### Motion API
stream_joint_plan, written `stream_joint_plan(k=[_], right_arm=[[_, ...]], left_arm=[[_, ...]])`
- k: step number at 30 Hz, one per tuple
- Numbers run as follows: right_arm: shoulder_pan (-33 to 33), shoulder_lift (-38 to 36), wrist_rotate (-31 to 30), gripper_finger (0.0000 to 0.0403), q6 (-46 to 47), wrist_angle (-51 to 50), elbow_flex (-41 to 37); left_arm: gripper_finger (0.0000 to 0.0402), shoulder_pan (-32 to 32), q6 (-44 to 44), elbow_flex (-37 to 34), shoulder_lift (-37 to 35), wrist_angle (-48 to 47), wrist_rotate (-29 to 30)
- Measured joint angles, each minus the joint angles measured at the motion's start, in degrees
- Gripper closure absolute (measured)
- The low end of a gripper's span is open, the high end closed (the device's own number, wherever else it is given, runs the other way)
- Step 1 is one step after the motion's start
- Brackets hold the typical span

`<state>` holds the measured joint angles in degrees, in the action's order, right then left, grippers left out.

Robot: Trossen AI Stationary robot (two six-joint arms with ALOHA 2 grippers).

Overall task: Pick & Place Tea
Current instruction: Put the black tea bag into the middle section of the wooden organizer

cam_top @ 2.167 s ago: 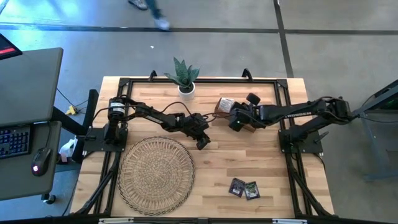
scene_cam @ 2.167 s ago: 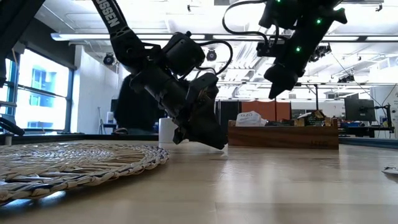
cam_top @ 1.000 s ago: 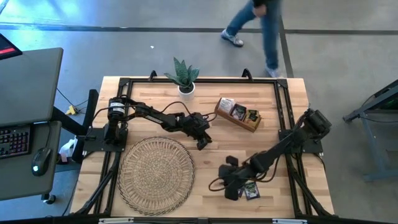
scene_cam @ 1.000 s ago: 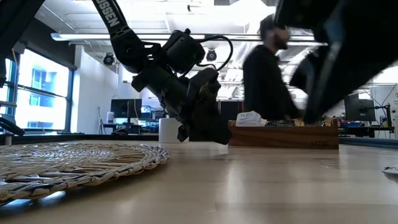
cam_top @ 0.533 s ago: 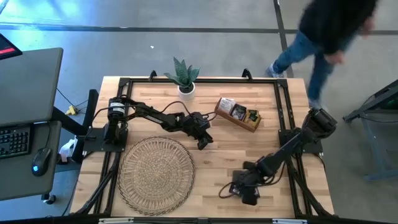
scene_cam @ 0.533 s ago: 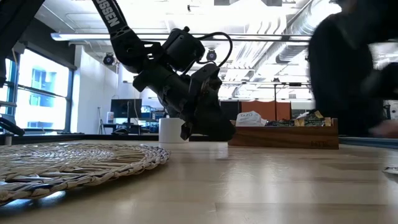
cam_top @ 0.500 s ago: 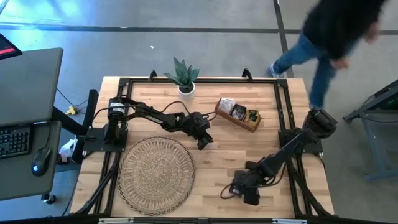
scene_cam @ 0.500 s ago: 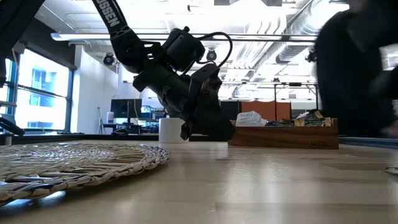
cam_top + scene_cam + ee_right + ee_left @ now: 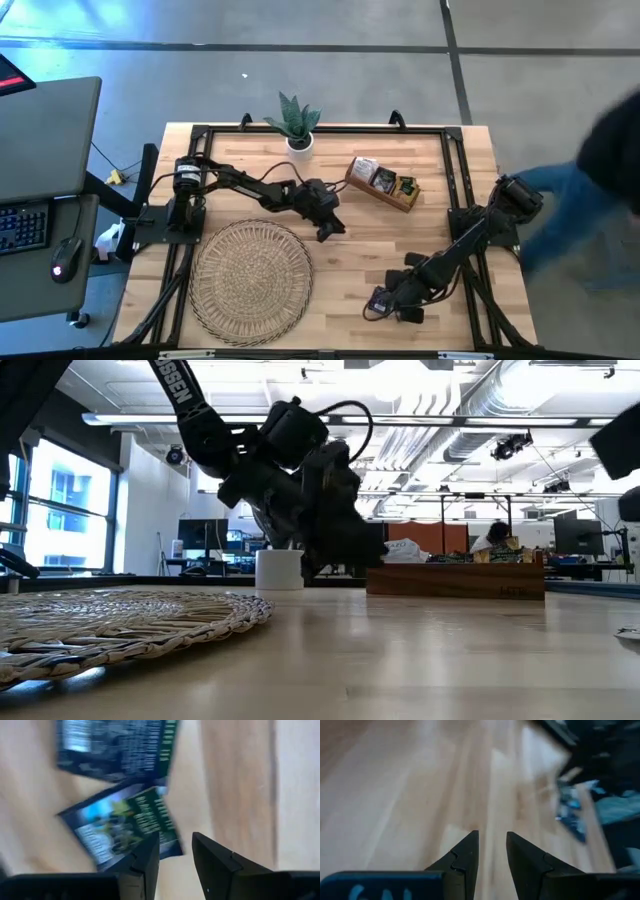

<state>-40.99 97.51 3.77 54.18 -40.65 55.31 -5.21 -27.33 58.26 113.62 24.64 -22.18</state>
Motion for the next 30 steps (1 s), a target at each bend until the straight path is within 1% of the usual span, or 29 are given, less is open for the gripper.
stream_joint_plan(k=[2,5,8,12,15,19,20,24,27,30], right_arm=[[0.0,0.0,-1.2,0.0290,0.0,0.0,-1.1],[0.0,-0.2,-0.9,0.0290,0.4,2.5,-3.8],[0.1,-0.4,0.2,0.0290,1.3,5.7,-6.4],[0.1,-0.6,-0.1,0.0290,1.3,6.4,-7.3],[0.1,-1.1,-0.3,0.0290,1.1,3.8,-6.6],[0.1,-3.8,-0.9,0.0290,0.7,-0.3,-5.3],[0.0,-4.8,-1.9,0.0290,-0.1,-0.8,-4.8],[0.0,-8.0,-3.2,0.0290,-0.2,0.7,-2.7],[-1.2,-7.9,-3.2,0.0290,-1.0,1.8,-2.9],[-2.5,-6.4,-4.0,0.0290,-3.1,2.2,-2.9]], left_arm=[[0.0303,0.1,-0.1,0.0,0.0,2.5,-3.2],[0.0303,1.0,-0.1,0.0,0.0,8.5,-8.5],[0.0303,2.7,-0.1,0.0,0.0,13.0,-10.6],[0.0303,3.8,-0.1,2.2,0.0,11.0,-10.7],[0.0303,3.8,0.2,4.2,0.0,8.1,-10.5],[0.0303,3.7,1.7,6.8,0.0,4.3,-10.3],[0.0303,3.7,1.9,7.4,0.0,3.5,-10.2],[0.0303,3.7,3.3,9.6,0.0,-0.2,-9.8],[0.0303,3.7,3.6,10.4,0.0,-2.3,-9.8],[0.0303,3.8,3.6,10.5,0.0,-2.3,-9.7]])
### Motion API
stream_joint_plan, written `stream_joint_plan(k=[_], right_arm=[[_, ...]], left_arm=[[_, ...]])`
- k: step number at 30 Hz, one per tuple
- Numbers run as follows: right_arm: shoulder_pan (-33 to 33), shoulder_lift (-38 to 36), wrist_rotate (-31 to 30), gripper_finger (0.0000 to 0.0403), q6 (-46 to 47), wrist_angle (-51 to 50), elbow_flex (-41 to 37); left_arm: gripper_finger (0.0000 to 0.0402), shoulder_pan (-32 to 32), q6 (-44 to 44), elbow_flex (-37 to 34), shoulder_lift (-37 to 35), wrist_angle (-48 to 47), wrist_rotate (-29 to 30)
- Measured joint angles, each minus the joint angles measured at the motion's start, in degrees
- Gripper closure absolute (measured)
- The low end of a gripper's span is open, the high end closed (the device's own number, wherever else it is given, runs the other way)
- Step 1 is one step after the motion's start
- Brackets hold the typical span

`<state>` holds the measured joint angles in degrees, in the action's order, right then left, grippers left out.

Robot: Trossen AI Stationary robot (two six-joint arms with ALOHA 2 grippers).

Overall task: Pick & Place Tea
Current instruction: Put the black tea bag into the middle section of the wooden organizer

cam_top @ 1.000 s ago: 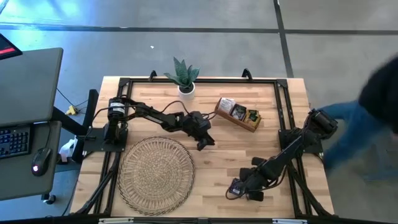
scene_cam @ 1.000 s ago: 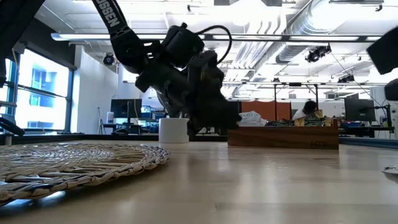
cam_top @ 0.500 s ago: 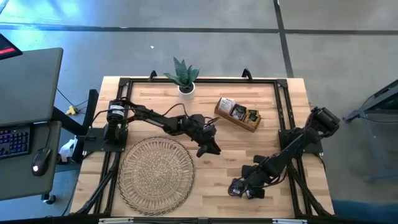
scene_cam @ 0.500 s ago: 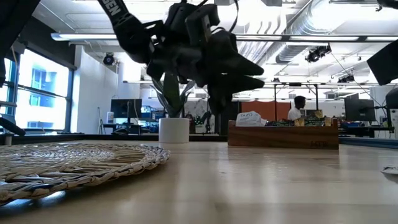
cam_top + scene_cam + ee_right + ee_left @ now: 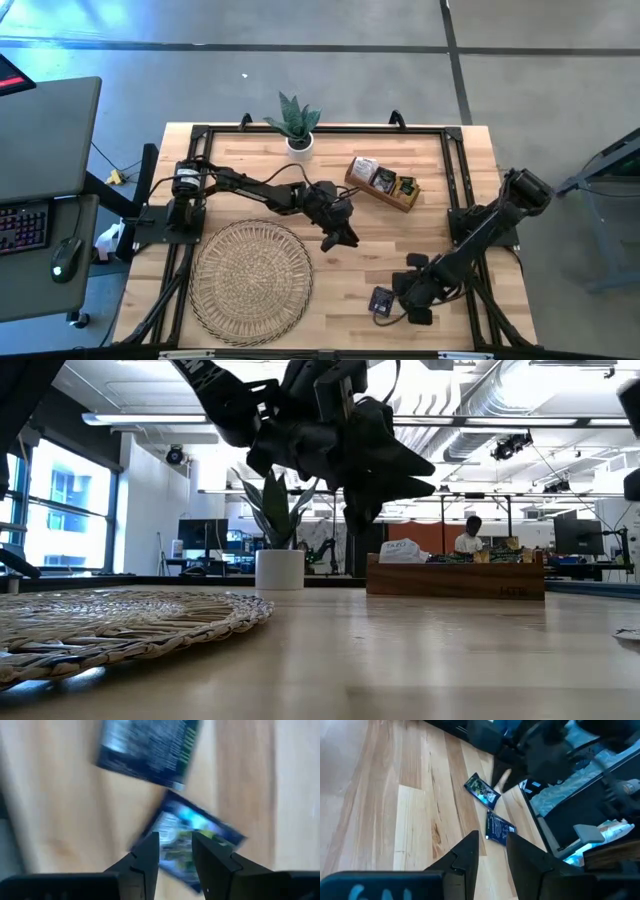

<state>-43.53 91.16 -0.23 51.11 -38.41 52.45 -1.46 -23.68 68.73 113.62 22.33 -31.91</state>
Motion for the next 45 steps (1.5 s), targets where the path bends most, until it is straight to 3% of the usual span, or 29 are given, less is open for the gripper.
stream_joint_plan(k=[4,15,23,29,37,45], right_arm=[[-1.1,3.4,-4.2,0.0290,-1.5,-0.1,-1.3],[-1.1,7.0,-4.3,0.0296,-3.1,2.8,-3.8],[0.2,7.0,0.7,0.0391,-8.1,5.5,-4.0],[2.1,6.4,1.5,0.0391,-12.5,5.0,-1.4],[4.8,4.4,-13.5,0.0400,-19.2,-10.0,6.6],[12.5,4.3,-33.7,0.0401,-35.0,-29.1,14.0]], left_arm=[[0.0303,0.0,-0.1,0.0,0.0,0.0,0.1],[0.0303,0.0,-0.1,0.0,0.0,-0.2,0.2],[0.0303,0.0,-0.4,0.0,0.0,-0.3,0.3],[0.0303,0.0,-0.5,0.0,0.0,-0.3,-0.3],[0.0303,0.0,-0.8,0.0,0.0,-2.5,-0.9],[0.0303,0.0,4.5,0.0,-8.5,-14.2,4.1]])
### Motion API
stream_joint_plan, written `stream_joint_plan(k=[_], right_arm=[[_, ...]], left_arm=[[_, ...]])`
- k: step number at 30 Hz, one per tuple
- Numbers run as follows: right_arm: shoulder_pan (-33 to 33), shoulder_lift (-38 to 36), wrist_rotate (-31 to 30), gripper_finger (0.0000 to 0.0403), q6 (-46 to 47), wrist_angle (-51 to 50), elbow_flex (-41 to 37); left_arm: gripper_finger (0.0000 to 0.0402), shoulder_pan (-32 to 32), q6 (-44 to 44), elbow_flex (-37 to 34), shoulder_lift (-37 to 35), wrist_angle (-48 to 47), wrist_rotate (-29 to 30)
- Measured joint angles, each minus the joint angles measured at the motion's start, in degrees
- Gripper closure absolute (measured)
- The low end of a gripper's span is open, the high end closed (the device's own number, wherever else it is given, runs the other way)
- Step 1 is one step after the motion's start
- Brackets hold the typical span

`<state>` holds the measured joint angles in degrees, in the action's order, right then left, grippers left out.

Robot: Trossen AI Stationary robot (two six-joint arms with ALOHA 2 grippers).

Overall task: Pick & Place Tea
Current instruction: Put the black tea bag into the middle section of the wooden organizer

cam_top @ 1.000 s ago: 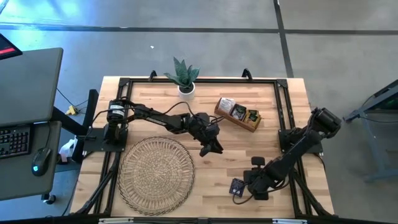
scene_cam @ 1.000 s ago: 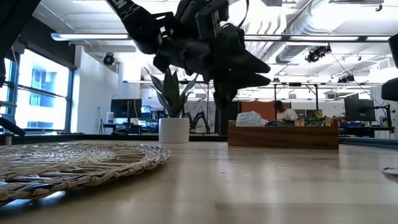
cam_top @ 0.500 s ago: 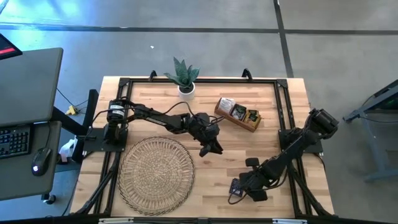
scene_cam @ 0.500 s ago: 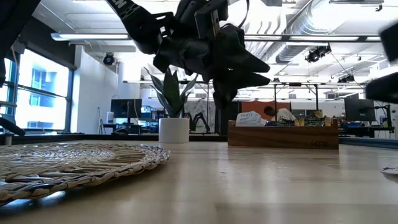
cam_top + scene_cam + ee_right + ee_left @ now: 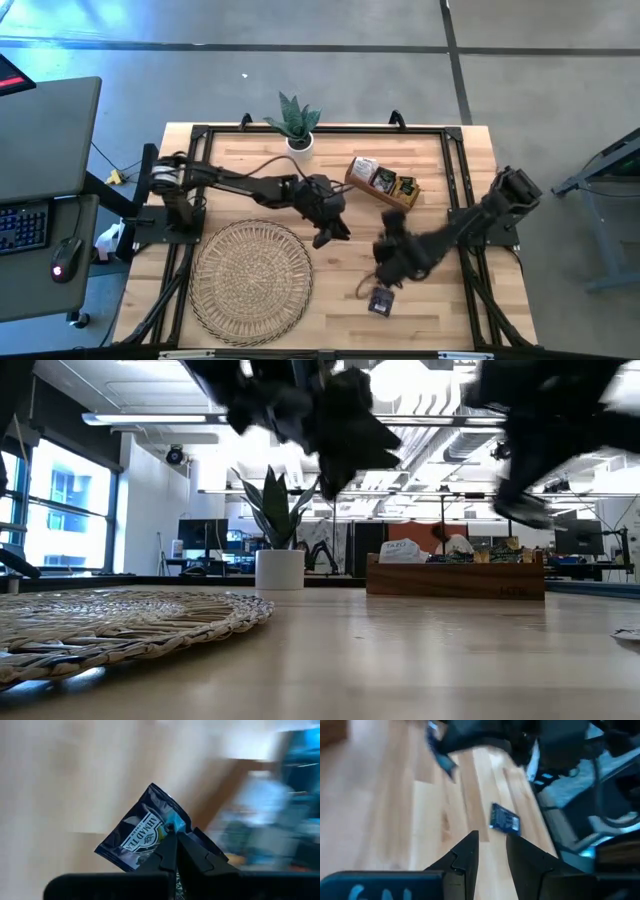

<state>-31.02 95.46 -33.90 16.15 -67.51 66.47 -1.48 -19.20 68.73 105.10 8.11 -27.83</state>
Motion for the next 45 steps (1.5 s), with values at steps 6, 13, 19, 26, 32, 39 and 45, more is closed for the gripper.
stream_joint_plan(k=[6,13,19,26,32,39,45], right_arm=[[12.6,0.0,-16.8,0.0401,-21.0,-1.7,0.4],[28.1,-0.1,-18.4,0.0400,-26.0,1.4,-0.2],[34.6,-0.1,-12.3,0.0399,-40.3,13.8,-5.3],[35.3,-0.1,-13.3,0.0398,-52.7,28.0,-13.3],[35.5,-0.1,-14.6,0.0376,-55.2,35.2,-15.8],[34.9,-0.2,-18.8,0.0326,-50.9,35.0,-15.3],[30.6,-0.2,-16.5,0.0306,-40.2,25.8,-7.4]], left_arm=[[0.0303,0.1,5.9,0.1,-8.4,-11.5,7.4],[0.0303,1.6,7.0,-0.1,-12.0,-22.2,13.2],[0.0303,2.4,7.0,0.0,-12.0,-23.2,16.3],[0.0303,2.3,5.4,0.0,-12.1,-23.7,16.5],[0.0303,2.3,5.4,0.0,-12.1,-23.8,16.4],[0.0303,2.3,4.9,0.0,-12.1,-25.3,16.4],[0.0303,2.3,4.8,0.0,-12.1,-25.5,16.4]])
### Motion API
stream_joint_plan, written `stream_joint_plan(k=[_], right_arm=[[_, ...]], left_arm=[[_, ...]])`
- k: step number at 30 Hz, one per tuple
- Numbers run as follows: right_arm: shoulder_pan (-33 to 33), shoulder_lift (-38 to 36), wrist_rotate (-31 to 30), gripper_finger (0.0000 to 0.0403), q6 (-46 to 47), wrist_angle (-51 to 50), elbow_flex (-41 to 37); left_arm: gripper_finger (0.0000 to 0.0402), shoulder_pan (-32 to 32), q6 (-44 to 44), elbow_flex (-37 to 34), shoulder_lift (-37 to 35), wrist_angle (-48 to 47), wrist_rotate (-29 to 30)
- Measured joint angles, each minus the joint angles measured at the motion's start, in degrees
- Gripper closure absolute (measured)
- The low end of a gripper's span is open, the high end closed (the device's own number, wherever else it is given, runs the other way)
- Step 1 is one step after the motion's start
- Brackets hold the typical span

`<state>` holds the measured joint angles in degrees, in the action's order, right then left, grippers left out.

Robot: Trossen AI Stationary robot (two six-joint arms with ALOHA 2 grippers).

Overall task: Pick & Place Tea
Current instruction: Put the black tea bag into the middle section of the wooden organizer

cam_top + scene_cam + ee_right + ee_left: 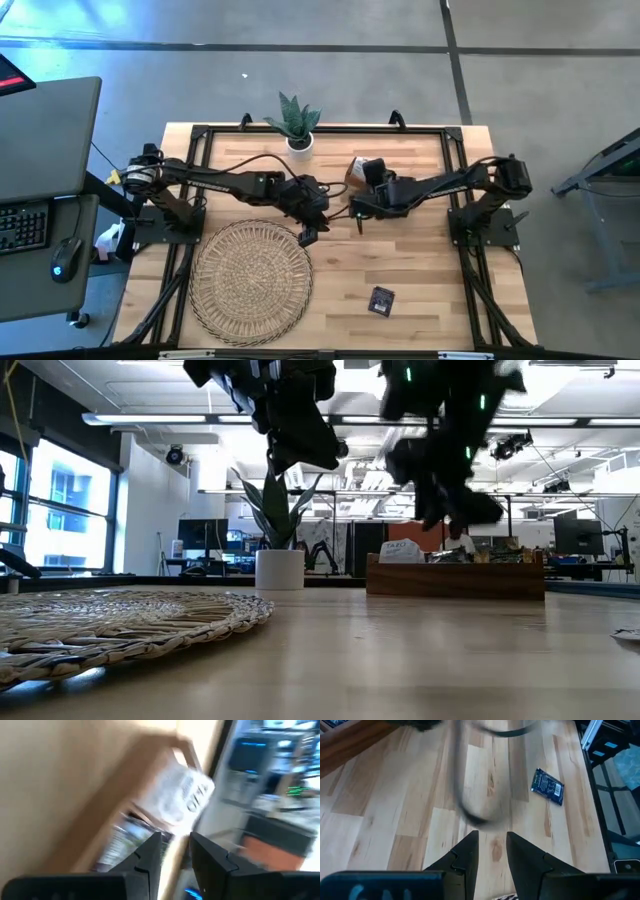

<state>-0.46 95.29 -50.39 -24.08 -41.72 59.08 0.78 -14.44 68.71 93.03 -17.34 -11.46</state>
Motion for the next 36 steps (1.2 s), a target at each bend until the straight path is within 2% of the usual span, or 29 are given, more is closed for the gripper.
stream_joint_plan(k=[5,7,11,15,21,25,30,36], right_arm=[[-6.1,0.0,12.0,0.0315,18.0,-15.2,11.4],[-10.1,-0.1,16.6,0.0322,23.2,-18.1,14.5],[-19.4,-0.1,25.3,0.0326,31.3,-16.5,16.2],[-28.8,-0.1,31.6,0.0318,45.0,-10.2,14.5],[-38.9,0.3,35.4,0.0287,60.8,3.2,8.0],[-41.7,0.3,33.7,0.0266,67.5,11.1,2.0],[-42.4,0.3,33.7,0.0254,68.3,19.6,-6.5],[-42.2,0.3,34.1,0.0252,67.8,35.7,-17.5]], left_arm=[[0.0303,0.0,0.5,0.1,-2.3,0.1,-0.1],[0.0303,0.2,0.8,-0.1,-3.5,-1.3,0.0],[0.0303,2.1,2.1,0.0,-6.1,-0.9,0.1],[0.0303,4.5,2.2,0.0,-8.1,-1.0,0.1],[0.0303,7.8,0.4,0.0,-10.5,0.3,4.5],[0.0303,9.0,-1.8,0.0,-10.5,1.0,8.1],[0.0303,9.0,-4.4,0.0,-10.5,1.0,10.1],[0.0303,9.0,-5.4,0.0,-10.5,1.0,12.2]])
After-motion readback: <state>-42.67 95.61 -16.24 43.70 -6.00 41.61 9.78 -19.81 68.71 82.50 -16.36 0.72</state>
